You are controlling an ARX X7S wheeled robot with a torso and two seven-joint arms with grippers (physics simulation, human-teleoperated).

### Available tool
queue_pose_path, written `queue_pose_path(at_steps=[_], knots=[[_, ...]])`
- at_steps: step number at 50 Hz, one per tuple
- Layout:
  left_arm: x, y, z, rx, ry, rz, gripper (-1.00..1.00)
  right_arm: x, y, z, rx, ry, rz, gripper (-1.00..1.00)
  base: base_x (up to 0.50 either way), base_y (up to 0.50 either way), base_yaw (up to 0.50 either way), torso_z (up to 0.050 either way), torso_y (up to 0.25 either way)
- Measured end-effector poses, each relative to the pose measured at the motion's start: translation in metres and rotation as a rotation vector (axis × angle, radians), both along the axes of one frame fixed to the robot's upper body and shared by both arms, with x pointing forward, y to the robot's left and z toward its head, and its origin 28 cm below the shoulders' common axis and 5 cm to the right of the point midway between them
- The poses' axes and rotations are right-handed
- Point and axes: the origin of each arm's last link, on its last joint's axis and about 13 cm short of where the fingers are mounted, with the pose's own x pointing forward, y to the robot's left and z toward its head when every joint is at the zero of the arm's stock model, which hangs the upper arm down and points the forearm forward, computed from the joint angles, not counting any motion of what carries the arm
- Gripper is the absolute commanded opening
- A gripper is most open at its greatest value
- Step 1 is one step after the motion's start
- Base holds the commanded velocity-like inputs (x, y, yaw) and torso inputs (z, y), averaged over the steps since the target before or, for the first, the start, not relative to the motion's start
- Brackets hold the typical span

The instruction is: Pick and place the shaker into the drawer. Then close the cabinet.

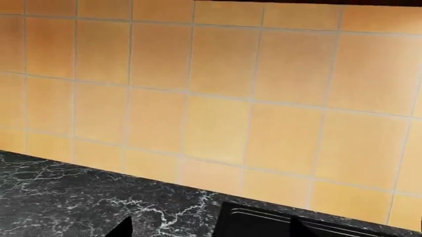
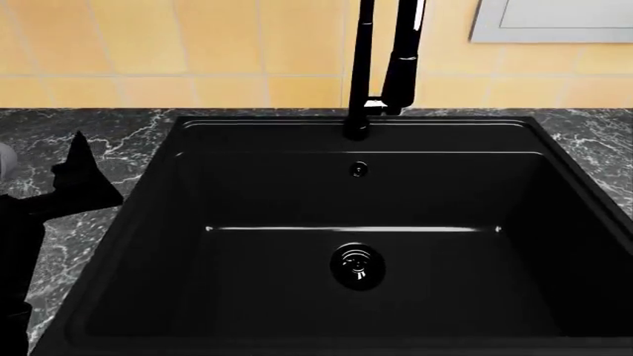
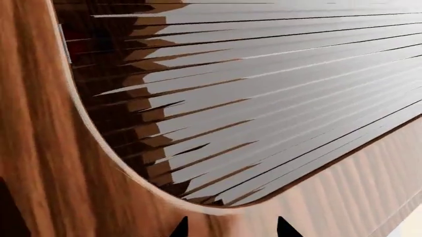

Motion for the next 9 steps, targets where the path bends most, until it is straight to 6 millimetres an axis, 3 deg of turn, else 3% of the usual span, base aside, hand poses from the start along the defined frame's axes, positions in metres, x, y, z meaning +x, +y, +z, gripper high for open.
queue_pose_path(at_steps=[9], knots=[[-0.0095, 0.0051, -0.0001, 0.011, 0.008, 0.045, 1.0, 0.0013, -0.0008, -0.0012, -0.015, -0.011, -0.002, 1.0, 0.04, 0.02, 0.03, 0.007, 0.0]])
